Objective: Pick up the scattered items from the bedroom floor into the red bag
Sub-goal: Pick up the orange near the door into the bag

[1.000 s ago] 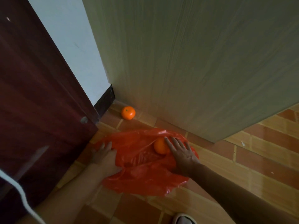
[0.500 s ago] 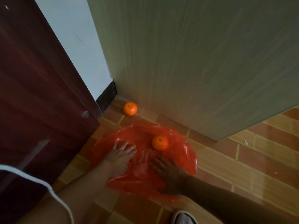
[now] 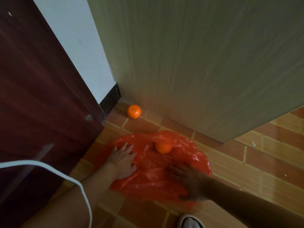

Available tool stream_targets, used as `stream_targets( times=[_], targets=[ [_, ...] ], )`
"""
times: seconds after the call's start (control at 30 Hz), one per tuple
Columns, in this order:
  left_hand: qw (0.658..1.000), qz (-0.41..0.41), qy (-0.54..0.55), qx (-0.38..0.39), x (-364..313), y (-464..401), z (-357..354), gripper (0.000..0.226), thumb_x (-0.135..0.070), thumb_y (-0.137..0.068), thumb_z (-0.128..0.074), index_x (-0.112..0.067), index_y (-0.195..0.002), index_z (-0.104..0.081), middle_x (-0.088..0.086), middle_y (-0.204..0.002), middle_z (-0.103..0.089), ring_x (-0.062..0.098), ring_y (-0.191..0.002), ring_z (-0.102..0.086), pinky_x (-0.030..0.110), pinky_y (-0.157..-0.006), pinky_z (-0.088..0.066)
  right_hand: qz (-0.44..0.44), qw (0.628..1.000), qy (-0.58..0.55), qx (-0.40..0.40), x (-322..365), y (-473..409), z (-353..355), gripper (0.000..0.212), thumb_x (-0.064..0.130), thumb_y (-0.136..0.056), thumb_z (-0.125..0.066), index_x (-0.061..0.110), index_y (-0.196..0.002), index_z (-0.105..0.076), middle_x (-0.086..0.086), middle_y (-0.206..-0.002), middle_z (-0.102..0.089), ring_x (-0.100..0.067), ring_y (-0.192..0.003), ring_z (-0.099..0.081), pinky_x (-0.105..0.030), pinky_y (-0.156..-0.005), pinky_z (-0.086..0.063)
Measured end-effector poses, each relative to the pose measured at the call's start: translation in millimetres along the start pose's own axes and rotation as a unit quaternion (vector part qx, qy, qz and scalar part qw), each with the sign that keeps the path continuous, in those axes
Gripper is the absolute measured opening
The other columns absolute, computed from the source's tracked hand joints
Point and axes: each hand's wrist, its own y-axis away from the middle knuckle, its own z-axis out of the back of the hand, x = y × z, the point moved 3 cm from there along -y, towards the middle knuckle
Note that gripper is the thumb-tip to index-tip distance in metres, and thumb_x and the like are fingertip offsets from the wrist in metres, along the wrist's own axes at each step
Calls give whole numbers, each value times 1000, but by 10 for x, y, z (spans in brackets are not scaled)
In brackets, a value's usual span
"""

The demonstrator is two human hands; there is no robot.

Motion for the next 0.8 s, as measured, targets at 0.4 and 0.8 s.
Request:
stream_targets(
  times=[0.4, 0.8],
  targets=[
    [960, -93, 69, -256, 252, 488, 288, 42, -43, -90, -48, -33, -127, -66, -8, -129, -63, 17, -117, -59, 40, -100, -50, 18, 949, -45, -312, 115, -829, 1430, 69, 52, -96, -50, 22, -156, -38, -8, -162, -36, -29, -145, -40, -46, -114, -39],
    [945, -13, 130, -301, 638, 902, 120, 42, -43, -92, -43, -33, -126, -66, -12, -132, -61, 10, -120, -58, 34, -94, -54, -74, 944, -134, -291, -290, -2102, 2160, 69, 28, -92, -70, 19, -155, -43, -10, -160, -41, -35, -141, -44, -45, -115, -39]
  ],
)
